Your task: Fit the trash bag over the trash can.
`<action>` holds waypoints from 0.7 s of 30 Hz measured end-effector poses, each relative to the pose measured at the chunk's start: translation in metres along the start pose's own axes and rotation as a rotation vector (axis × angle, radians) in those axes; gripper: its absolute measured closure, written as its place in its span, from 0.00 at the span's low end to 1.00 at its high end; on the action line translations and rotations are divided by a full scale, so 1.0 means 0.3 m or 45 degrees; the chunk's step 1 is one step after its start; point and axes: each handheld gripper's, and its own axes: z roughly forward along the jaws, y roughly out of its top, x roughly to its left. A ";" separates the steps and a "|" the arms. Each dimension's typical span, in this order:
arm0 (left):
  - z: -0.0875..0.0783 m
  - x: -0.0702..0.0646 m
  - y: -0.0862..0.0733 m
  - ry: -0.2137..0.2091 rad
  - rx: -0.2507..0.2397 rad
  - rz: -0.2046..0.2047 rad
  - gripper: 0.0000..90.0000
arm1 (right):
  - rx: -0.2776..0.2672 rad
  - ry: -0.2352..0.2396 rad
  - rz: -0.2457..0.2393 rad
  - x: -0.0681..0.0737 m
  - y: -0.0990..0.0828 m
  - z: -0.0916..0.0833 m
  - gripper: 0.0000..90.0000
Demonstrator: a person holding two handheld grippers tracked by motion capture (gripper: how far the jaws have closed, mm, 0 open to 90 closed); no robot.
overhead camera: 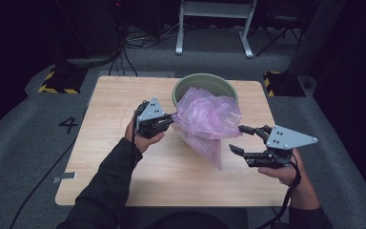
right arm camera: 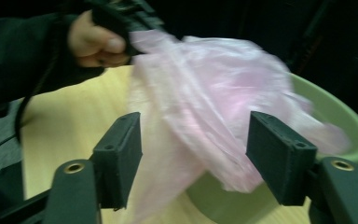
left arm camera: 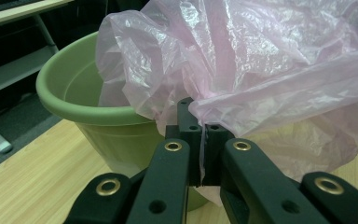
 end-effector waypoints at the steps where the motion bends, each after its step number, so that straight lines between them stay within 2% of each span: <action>1: 0.001 -0.002 0.000 -0.001 0.001 -0.001 1.00 | 0.005 0.025 -0.013 0.013 -0.003 0.008 0.43; 3: 0.004 -0.004 0.000 -0.005 -0.002 -0.004 1.00 | 0.021 0.059 -0.052 0.035 -0.009 0.024 0.44; 5: 0.005 -0.006 -0.001 -0.008 0.001 0.000 1.00 | 0.025 0.031 -0.055 0.045 -0.010 0.034 0.46; 10: 0.006 -0.001 -0.002 0.000 0.009 -0.006 1.00 | -0.063 0.007 -0.049 0.055 0.001 0.024 0.47; 12: 0.007 -0.001 -0.004 -0.002 0.015 -0.011 1.00 | -0.099 0.026 -0.052 0.066 0.013 0.012 0.48; 14: 0.010 -0.007 -0.004 -0.002 0.016 -0.010 1.00 | -0.111 0.069 -0.074 0.085 0.026 0.005 0.48; 19: 0.020 -0.024 0.002 -0.012 0.022 0.007 1.00 | -0.071 0.119 -0.154 0.132 0.050 0.048 0.49; 21: 0.022 -0.028 0.004 -0.017 0.025 0.010 1.00 | -0.045 0.095 -0.159 0.133 0.052 0.080 0.47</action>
